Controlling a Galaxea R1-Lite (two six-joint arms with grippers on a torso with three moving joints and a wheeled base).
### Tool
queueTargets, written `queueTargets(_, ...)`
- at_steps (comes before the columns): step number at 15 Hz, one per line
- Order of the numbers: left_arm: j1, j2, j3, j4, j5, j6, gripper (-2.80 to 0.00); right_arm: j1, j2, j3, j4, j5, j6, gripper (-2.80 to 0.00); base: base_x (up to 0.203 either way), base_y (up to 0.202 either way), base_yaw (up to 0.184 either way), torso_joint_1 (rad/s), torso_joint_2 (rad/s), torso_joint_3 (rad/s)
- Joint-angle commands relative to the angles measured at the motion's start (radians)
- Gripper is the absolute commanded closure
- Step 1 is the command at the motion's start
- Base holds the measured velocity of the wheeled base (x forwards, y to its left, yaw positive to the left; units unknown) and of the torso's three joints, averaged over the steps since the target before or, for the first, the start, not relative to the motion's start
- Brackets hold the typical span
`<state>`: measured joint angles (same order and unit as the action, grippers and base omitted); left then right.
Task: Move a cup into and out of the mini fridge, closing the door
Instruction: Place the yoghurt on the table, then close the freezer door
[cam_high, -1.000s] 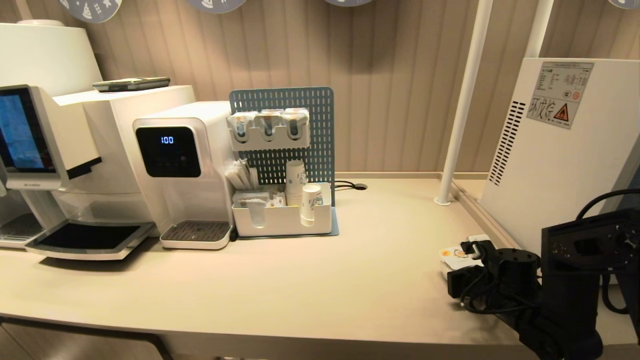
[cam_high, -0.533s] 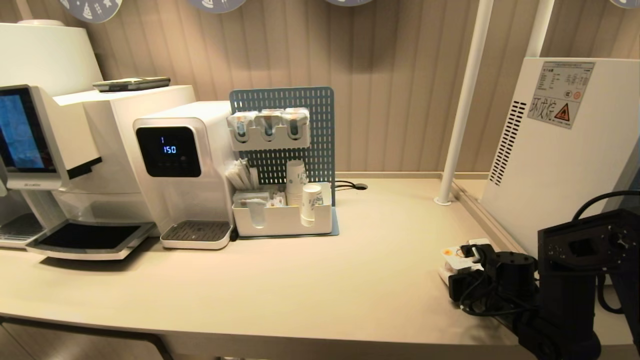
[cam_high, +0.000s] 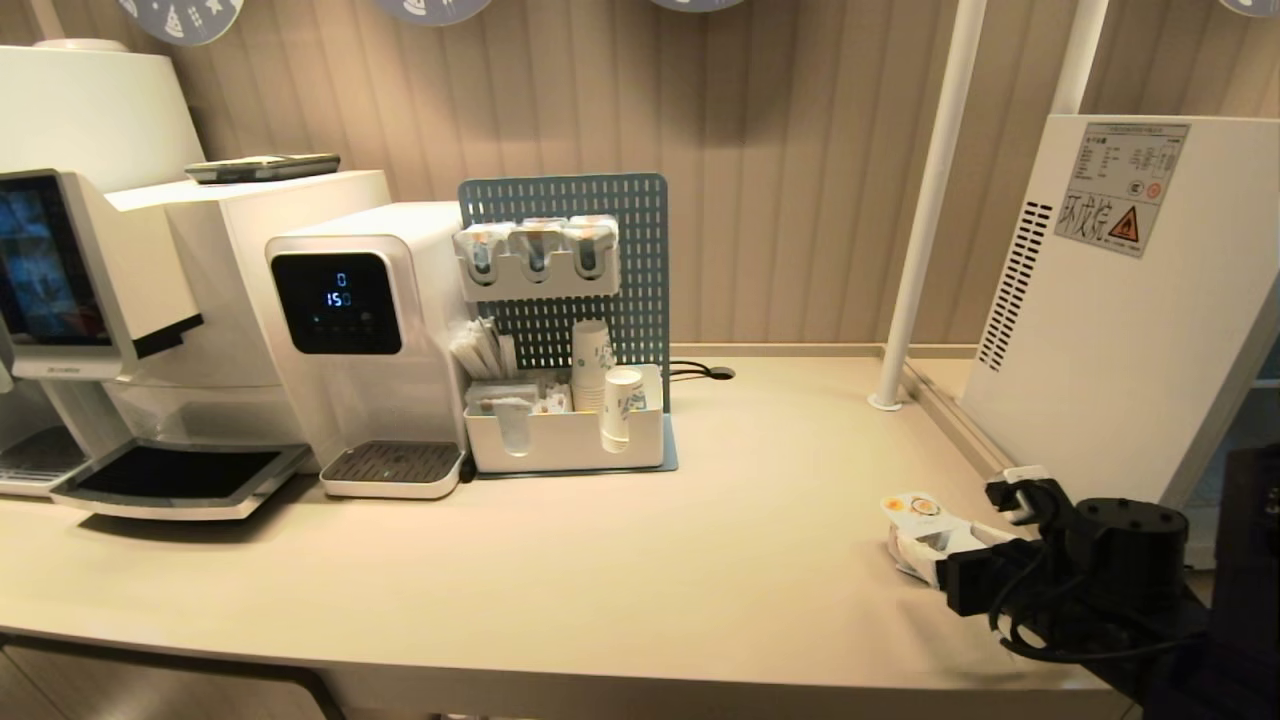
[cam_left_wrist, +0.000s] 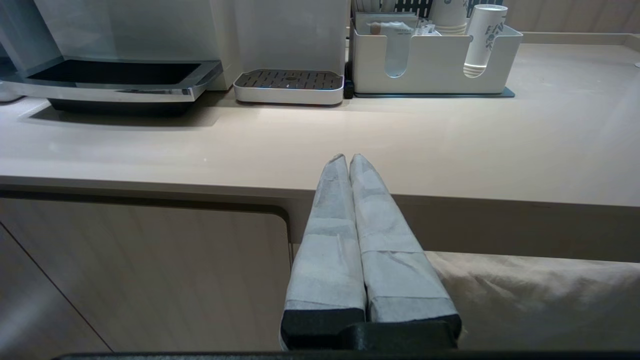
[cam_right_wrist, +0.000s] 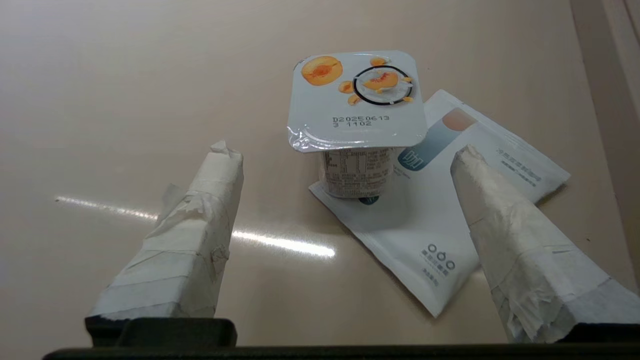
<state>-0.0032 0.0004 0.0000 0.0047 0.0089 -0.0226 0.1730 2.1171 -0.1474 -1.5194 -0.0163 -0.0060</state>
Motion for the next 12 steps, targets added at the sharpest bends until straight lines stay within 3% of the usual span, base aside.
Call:
queueTargets(1, 0.000, 0.000, 0.002, 0.000, 0.000, 0.000, 0.00, 0.003, -0.179, 0.096, -0.011, 0.003, 0.004, -2.80, 0.000, 0.000, 0.000, 0.000, 0.00, 0.000)
queueTargets(4, 0.000, 0.000, 0.003, 0.000, 0.000, 0.000, 0.00, -0.010, -0.431, 0.133, 0.017, -0.002, 0.022, -2.80, 0.000, 0.000, 0.000, 0.000, 0.00, 0.000)
queueTargets(5, 0.000, 0.000, 0.002, 0.000, 0.000, 0.000, 0.00, -0.021, -0.535, 0.137, 0.055, -0.004, 0.021, 0.00, 0.000, 0.000, 0.000, 0.000, 0.00, 0.000)
queueTargets(9, 0.000, 0.000, 0.002, 0.000, 0.000, 0.000, 0.00, -0.043, -0.985, 0.117, 0.320, -0.028, -0.021, 0.00, 0.000, 0.000, 0.000, 0.000, 0.00, 0.000)
queueTargets(10, 0.000, 0.000, 0.002, 0.000, 0.000, 0.000, 0.00, -0.045, -1.125, 0.085, 0.446, -0.051, -0.034, 0.00, 0.000, 0.000, 0.000, 0.000, 0.00, 0.000)
queueTargets(12, 0.000, 0.000, 0.002, 0.000, 0.000, 0.000, 0.00, -0.048, -1.409, -0.043, 0.845, -0.091, -0.046, 0.00, 0.000, 0.000, 0.000, 0.000, 0.00, 0.000)
